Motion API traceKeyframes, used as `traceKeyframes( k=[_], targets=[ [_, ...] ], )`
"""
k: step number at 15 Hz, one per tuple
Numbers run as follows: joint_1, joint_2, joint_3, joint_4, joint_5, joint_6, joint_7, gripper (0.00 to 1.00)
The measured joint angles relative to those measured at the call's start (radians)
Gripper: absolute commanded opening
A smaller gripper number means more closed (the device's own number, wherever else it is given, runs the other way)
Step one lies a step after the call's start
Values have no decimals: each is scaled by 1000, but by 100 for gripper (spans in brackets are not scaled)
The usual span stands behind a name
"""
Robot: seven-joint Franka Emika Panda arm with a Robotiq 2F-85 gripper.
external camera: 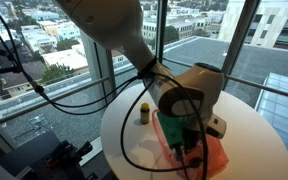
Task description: Remove the blue box from the plastic and put it on the table
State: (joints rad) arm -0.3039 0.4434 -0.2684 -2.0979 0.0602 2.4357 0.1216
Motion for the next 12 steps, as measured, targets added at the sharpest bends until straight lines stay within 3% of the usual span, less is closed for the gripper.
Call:
traceKeyframes(
  k=[12],
  targets=[
    [13, 33, 1, 22, 0, 2, 5, 100]
  ],
)
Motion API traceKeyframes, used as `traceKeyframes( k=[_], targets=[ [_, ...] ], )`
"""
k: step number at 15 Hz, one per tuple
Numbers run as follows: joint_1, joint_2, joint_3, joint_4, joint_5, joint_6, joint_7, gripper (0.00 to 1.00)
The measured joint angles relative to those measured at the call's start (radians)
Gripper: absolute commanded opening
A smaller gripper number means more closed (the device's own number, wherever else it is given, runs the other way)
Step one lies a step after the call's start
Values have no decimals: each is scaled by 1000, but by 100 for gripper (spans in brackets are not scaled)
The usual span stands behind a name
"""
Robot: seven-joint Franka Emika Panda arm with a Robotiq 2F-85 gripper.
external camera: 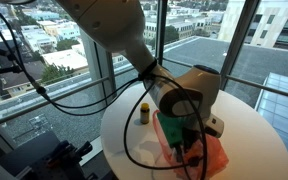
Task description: Remove the blue box from the plastic and put it on the table
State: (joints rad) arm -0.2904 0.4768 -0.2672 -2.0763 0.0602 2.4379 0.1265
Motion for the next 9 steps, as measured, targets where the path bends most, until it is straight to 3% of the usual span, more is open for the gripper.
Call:
traceKeyframes(
  k=[4, 5, 6, 9],
  targets=[
    [7, 13, 1, 19, 0, 0, 8, 100],
    [8, 18, 1, 24, 0, 0, 8, 95],
    [8, 22, 1, 27, 0, 0, 9, 73],
    [8, 35, 1, 36, 0, 0, 9, 62]
  ],
)
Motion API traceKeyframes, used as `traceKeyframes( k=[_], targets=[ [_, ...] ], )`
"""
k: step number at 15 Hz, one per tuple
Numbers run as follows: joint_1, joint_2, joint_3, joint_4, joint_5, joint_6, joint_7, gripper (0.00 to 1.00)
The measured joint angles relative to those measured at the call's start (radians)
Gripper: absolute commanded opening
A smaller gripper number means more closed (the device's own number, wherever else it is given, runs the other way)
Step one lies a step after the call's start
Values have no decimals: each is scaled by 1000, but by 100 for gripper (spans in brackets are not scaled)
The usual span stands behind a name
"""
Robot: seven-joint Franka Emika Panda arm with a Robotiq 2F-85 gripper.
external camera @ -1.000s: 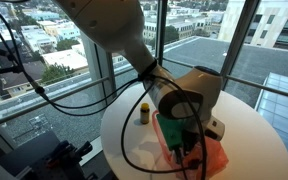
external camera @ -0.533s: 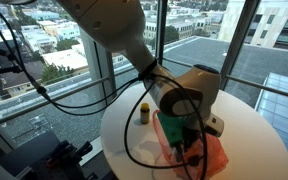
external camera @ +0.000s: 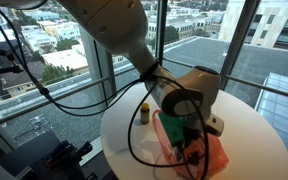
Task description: Remove the blue box from the plastic and put it on the table
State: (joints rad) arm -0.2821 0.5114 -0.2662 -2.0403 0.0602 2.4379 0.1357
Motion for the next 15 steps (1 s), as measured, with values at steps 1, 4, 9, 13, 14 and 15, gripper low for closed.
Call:
traceKeyframes(
  k=[1, 4, 9, 13, 14, 15],
  targets=[
    [0, 3, 0, 2, 0, 0, 0, 52],
    [2, 4, -1, 3, 0, 0, 1, 27],
    [22, -30, -10, -4, -13, -7, 16, 18],
    [50, -108, -9, -36, -18, -58, 17, 18],
    [57, -131, -8, -46, -18, -76, 17, 18],
    [63, -153, -8, -57, -21, -91, 17, 18]
  ],
)
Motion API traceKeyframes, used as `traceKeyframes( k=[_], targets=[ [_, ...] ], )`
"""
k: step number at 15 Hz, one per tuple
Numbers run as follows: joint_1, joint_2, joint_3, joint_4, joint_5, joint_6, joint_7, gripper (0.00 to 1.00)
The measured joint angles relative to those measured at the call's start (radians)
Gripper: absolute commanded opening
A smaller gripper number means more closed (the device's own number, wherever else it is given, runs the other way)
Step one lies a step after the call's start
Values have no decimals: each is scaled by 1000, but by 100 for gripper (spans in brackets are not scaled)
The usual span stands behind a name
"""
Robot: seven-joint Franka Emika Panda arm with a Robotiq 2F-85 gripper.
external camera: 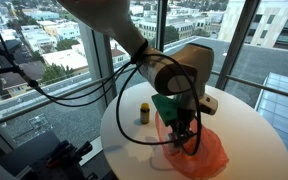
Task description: Remove the blue box from the plastic and put it on the table
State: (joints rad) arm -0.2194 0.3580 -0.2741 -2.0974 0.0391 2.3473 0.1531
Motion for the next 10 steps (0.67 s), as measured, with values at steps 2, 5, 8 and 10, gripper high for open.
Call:
traceKeyframes(
  k=[2, 5, 8, 10],
  targets=[
    [10, -42, 0, -20, -12, -24, 0, 18],
    [20, -105, 0, -54, -37, -63, 1, 18],
    [26, -166, 8, -94, -58, -88, 1, 18],
    [33, -203, 19, -126, -73, -93, -1, 18]
  ],
)
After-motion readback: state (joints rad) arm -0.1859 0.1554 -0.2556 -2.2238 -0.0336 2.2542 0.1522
